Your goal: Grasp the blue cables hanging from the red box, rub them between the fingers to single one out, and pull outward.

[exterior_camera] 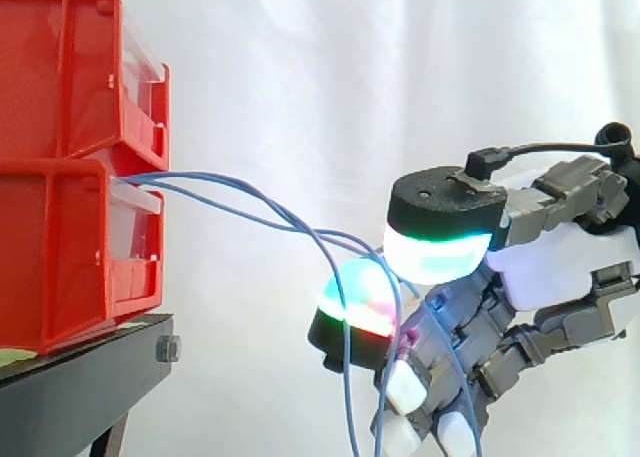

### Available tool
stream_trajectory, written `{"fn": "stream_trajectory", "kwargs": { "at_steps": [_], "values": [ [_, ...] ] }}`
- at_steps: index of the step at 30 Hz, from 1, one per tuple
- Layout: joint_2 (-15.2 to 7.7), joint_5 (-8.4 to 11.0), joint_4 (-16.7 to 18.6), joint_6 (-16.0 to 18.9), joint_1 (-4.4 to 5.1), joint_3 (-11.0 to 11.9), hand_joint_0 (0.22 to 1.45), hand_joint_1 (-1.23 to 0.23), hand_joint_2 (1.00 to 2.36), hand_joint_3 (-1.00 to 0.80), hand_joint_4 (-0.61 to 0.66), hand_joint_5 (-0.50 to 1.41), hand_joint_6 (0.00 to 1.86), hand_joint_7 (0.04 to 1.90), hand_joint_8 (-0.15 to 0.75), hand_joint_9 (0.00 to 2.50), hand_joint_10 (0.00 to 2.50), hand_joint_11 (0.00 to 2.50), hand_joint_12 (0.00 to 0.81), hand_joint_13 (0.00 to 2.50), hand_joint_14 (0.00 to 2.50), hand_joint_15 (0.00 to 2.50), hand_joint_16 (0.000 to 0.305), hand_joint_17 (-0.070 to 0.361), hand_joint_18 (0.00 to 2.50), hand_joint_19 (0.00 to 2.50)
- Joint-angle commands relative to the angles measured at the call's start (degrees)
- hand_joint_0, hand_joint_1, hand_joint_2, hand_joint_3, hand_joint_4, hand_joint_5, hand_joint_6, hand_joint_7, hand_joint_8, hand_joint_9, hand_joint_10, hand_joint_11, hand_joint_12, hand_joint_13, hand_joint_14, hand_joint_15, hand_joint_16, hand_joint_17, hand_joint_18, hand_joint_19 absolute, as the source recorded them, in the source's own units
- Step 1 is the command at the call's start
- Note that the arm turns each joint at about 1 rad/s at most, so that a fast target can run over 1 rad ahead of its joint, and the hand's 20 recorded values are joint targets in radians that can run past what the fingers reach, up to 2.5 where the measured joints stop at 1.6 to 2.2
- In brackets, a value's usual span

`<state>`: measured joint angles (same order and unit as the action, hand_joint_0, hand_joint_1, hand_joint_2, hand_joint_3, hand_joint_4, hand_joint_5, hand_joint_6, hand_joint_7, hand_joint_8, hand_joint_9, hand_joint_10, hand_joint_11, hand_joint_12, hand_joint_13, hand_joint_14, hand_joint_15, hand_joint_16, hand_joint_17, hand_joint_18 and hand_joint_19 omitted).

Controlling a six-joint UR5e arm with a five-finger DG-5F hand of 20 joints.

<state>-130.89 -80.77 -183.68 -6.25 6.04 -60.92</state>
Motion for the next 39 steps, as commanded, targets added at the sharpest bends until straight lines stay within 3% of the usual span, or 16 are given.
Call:
{"fn": "stream_trajectory", "kwargs": {
  "at_steps": [1, 8, 13, 20, 30, 39],
  "values": [
    [0.02, 0.0, -0.01, 0.01, 0.03, 0.01, 0.62, -0.8, 1.01, -0.41, 0.25, -0.17, 0.79, 1.07, 0.295, 0.71, 0.01, 0.42, 0.349, 0.7, 0.01, 0.34, 0.047, 0.106, 0.62, 0.57],
    [0.02, -0.53, -0.01, 0.1, -0.06, 0.01, 0.62, -0.81, 1.0, -0.46, 0.26, -0.16, 0.81, 1.11, 0.298, 0.74, 0.01, 0.43, 0.351, 0.71, 0.01, 0.34, 0.046, 0.104, 0.63, 0.57],
    [0.02, -0.97, -0.01, 0.01, -0.06, 0.1, 0.61, -0.81, 1.01, -0.35, 0.21, -0.16, 0.83, 1.13, 0.299, 0.74, 0.01, 0.43, 0.351, 0.71, 0.01, 0.34, 0.046, 0.104, 0.63, 0.56],
    [0.02, -2.37, -1.33, 0.01, -0.59, 0.1, 0.58, -0.69, 1.01, -0.16, 0.22, -0.16, 0.84, 1.11, 0.33, 0.74, 0.01, 0.41, 0.389, 0.72, 0.01, 0.33, 0.052, 0.116, 0.67, 0.57],
    [0.02, -2.46, -1.94, -0.16, -1.12, 0.1, 0.58, -0.62, 1.01, -0.29, 0.24, -0.16, 0.82, 1.08, 0.316, 0.75, 0.01, 0.41, 0.37, 0.71, 0.01, 0.34, 0.048, 0.107, 0.62, 0.59],
    [1.6, -2.2, -3.79, -1.48, -1.47, 0.1, 0.58, -0.6, 1.01, -0.3, 0.24, -0.15, 0.8, 1.13, 0.321, 0.77, 0.01, 0.42, 0.37, 0.72, 0.01, 0.34, 0.047, 0.107, 0.63, 0.59]
  ]
}}
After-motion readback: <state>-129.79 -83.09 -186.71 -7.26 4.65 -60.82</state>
